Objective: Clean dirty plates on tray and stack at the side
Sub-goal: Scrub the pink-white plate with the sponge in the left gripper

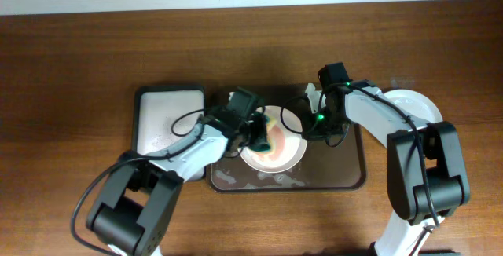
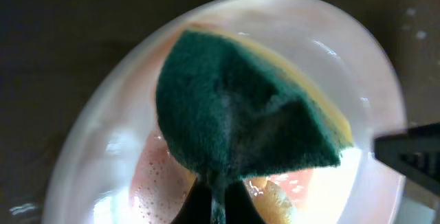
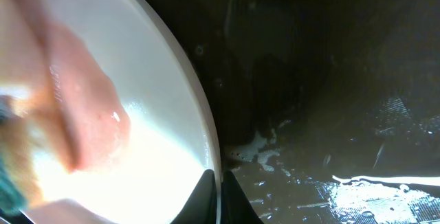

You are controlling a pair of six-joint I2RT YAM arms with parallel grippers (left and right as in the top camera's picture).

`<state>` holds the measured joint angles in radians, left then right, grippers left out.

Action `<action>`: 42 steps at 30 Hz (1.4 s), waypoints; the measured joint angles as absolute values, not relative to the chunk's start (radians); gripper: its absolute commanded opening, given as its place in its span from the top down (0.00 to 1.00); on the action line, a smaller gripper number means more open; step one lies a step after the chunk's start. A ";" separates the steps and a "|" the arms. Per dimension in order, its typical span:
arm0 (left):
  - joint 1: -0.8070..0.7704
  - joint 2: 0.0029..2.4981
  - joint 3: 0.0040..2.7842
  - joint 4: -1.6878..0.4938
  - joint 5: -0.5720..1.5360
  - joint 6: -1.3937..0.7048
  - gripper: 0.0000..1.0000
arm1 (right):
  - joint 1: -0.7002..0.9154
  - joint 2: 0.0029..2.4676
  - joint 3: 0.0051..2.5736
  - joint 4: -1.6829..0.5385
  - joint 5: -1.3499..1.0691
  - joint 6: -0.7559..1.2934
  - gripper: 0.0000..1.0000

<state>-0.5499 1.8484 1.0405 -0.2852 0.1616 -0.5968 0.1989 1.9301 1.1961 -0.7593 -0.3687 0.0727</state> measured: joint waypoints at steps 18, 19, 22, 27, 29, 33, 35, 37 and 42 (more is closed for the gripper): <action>-0.531 1.778 1.040 -0.205 0.253 -0.498 1.00 | 0.199 1.930 1.196 -0.760 -0.369 0.074 0.96; -0.537 1.794 1.040 -0.192 0.255 -0.498 1.00 | 0.199 1.930 1.196 -0.760 -0.369 0.075 0.96; -0.603 1.857 1.040 -0.111 0.259 -0.502 1.00 | 0.199 1.930 1.196 -0.760 -0.369 0.075 0.96; -0.634 1.887 1.045 -0.127 0.224 -0.505 1.00 | 0.199 1.930 1.196 -0.762 -0.369 0.075 0.96; -0.619 1.887 1.053 -0.160 0.217 -0.509 1.00 | 0.199 1.930 1.196 -0.762 -0.369 0.075 0.96; -0.557 1.879 1.061 -0.223 0.220 -0.508 1.00 | 0.199 1.930 1.196 -0.762 -0.369 0.075 0.96; -0.525 1.859 1.060 -0.251 0.214 -0.493 1.00 | 0.199 1.930 1.196 -0.763 -0.369 0.074 0.96; -0.517 1.829 1.055 -0.282 0.196 -0.476 1.00 | 0.199 1.930 1.196 -0.763 -0.369 0.074 0.95; -0.503 1.642 1.051 -0.415 0.120 -0.450 1.00 | 0.199 1.930 1.191 -0.771 -0.364 0.072 0.80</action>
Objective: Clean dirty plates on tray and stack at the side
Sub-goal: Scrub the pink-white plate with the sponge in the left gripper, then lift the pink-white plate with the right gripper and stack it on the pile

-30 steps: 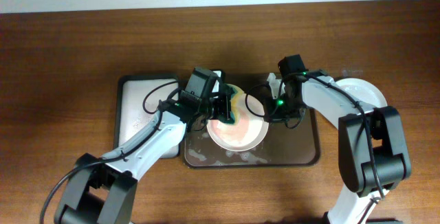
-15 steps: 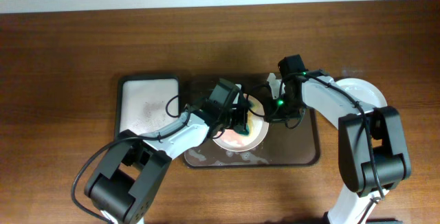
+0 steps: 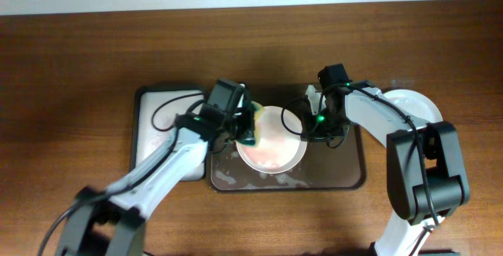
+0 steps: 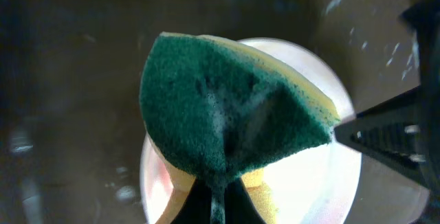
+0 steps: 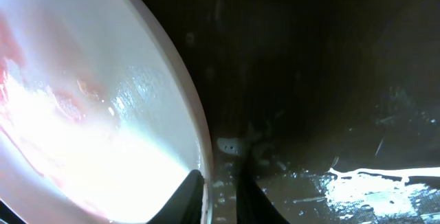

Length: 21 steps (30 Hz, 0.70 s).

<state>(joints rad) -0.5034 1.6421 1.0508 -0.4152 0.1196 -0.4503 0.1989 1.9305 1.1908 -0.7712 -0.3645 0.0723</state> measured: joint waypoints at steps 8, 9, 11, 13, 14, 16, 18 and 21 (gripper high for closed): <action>-0.275 1.485 1.049 -0.677 -0.006 -0.439 1.00 | 0.199 1.931 1.190 -0.762 -0.366 0.075 0.96; -0.249 1.485 1.048 -0.682 -0.012 -0.433 1.00 | 0.199 1.931 1.190 -0.762 -0.366 0.076 0.96; -0.213 1.485 1.032 -0.681 -0.013 -0.399 1.00 | 0.199 1.931 1.190 -0.763 -0.368 0.076 0.96; -0.196 1.485 1.012 -0.682 -0.013 -0.379 1.00 | 0.199 1.931 1.193 -0.779 -0.368 0.082 0.96; -0.188 1.486 1.000 -0.686 -0.014 -0.365 1.00 | 0.199 1.931 1.195 -0.790 -0.367 0.083 0.96; -0.181 1.506 0.995 -0.680 -0.016 -0.336 1.00 | 0.199 1.921 1.216 -0.839 -0.353 0.083 0.96; -0.181 1.542 0.994 -0.665 -0.016 -0.319 1.00 | 0.199 1.885 1.246 -0.884 -0.309 0.082 0.96; -0.177 1.615 0.993 -0.629 -0.016 -0.298 1.00 | 0.199 1.770 1.289 -0.910 -0.202 0.083 0.96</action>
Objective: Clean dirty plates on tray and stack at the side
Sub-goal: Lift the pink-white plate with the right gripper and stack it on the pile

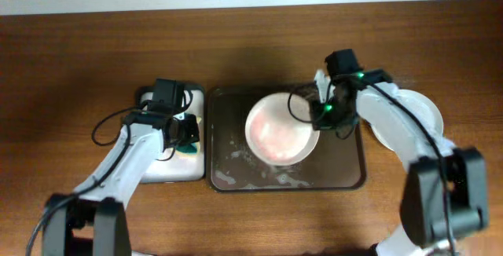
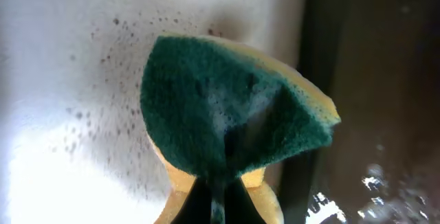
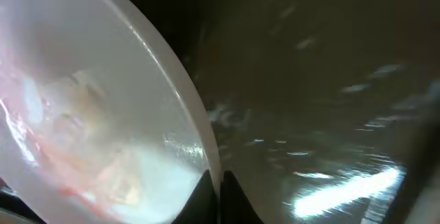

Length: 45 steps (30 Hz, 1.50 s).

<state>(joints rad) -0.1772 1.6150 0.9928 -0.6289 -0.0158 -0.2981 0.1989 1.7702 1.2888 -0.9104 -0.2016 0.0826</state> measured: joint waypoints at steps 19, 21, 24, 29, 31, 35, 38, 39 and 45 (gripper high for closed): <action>-0.129 1.759 0.993 -0.548 -0.017 -0.234 0.36 | 0.624 1.560 1.296 -0.882 0.719 0.184 0.96; -0.130 1.759 0.993 -0.549 -0.017 -0.234 0.35 | 0.676 1.560 1.296 -0.864 0.798 0.184 0.96; -0.130 1.759 0.993 -0.550 -0.017 -0.235 0.32 | 0.745 1.560 1.296 -0.839 0.911 0.184 0.96; -0.130 1.759 0.993 -0.553 -0.017 -0.234 0.30 | 0.768 1.560 1.296 -0.833 0.999 0.184 0.96; -0.130 1.759 0.993 -0.553 -0.017 -0.234 0.29 | 0.768 1.560 1.296 -0.833 1.030 0.184 0.96; -0.130 1.759 0.993 -0.557 -0.017 -0.234 0.28 | 0.767 1.560 1.296 -0.833 1.061 0.189 0.96; -0.130 1.759 0.993 -0.563 -0.017 -0.234 0.27 | 0.737 1.560 1.296 -0.831 1.014 0.238 0.96; -0.130 1.759 0.993 -0.567 -0.017 -0.234 0.27 | 0.702 1.559 1.296 -0.833 0.957 0.252 0.96; -0.130 1.759 0.993 -0.579 -0.017 -0.234 0.25 | 0.255 1.559 1.296 -0.875 0.467 0.329 0.96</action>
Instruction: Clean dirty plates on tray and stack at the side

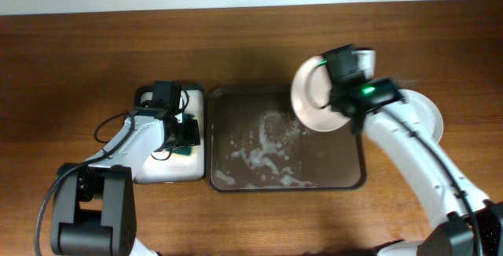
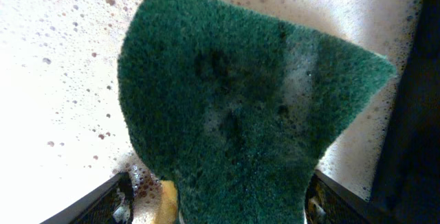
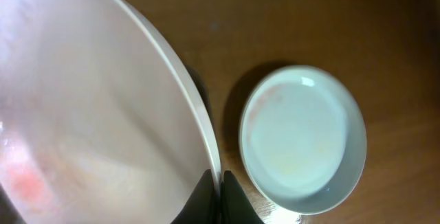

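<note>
A white plate (image 1: 314,97) with a faint pink smear hangs tilted over the far right corner of the brown tray (image 1: 236,179). My right gripper (image 1: 336,99) is shut on the rim of this plate (image 3: 103,114), its fingertips (image 3: 220,193) pinching the edge. Below and to the right, a second white plate (image 3: 302,138) rests on the table (image 1: 428,118). The green and yellow sponge (image 2: 240,107) lies on the foamy white tray (image 1: 157,170). My left gripper (image 2: 216,200) is open around the sponge (image 1: 185,144), fingers wide apart on either side.
The brown tray holds only streaks of white foam (image 1: 263,150) and water. The white tray's surface (image 2: 55,80) is speckled with suds. Wooden table (image 1: 78,52) surrounds both trays; a pale wall edge runs along the far side.
My left gripper has opened and the sponge now lies on the white tray. The right gripper has carried the plate up off the brown tray and to the right.
The sponge in my left gripper was on the pink-smeared plate while the right gripper held its rim. Then the sponge was at the plate's left edge, then over the white tray. Now the sponge is let go and the plate hangs near the second plate.
</note>
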You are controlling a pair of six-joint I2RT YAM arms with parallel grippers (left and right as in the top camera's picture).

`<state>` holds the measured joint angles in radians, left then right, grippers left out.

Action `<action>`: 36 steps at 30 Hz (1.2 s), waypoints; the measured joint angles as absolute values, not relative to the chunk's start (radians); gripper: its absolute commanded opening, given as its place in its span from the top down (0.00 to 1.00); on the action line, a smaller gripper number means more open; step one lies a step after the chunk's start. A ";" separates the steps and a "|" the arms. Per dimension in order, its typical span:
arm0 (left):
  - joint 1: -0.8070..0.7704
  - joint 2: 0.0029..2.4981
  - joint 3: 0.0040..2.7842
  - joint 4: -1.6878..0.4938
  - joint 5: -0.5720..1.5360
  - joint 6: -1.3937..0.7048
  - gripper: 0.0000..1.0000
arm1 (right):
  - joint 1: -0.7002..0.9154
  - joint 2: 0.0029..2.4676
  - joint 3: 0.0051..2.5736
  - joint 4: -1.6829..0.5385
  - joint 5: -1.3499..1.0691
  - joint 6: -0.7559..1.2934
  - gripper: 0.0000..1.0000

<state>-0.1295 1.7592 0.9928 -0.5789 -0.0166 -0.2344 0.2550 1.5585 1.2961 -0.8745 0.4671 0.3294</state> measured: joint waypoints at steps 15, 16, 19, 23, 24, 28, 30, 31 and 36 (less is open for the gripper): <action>-0.130 1.760 0.993 -0.579 -0.016 -0.236 0.00 | -0.535 1.679 1.296 -0.924 0.033 0.349 0.47; -0.130 1.760 0.993 -0.579 -0.016 -0.233 0.00 | -0.540 1.684 1.296 -0.919 -0.008 0.352 0.39; -0.130 1.758 0.993 -0.585 -0.017 -0.239 0.00 | -0.518 1.688 1.296 -0.895 -0.175 0.313 0.27; -0.129 1.673 1.001 -0.591 -0.017 -0.258 0.00 | -0.387 1.688 1.296 -0.893 -0.324 0.213 0.01; -0.129 1.637 1.008 -0.589 -0.017 -0.258 0.00 | -0.324 1.688 1.296 -0.894 -0.346 0.172 0.01; -0.129 1.539 1.029 -0.641 -0.016 -0.283 0.01 | -0.084 1.688 1.299 -0.969 -0.342 0.080 0.01; -0.129 1.537 1.032 -0.740 -0.008 -0.300 0.01 | 0.009 1.688 1.300 -1.050 -0.298 0.062 0.01; -0.129 1.537 1.032 -0.808 0.002 -0.308 0.01 | 0.034 1.688 1.300 -1.089 -0.282 0.056 0.01; -0.129 1.537 1.032 -1.065 0.046 -0.315 0.01 | 0.068 1.688 1.301 -1.288 -0.247 0.049 0.01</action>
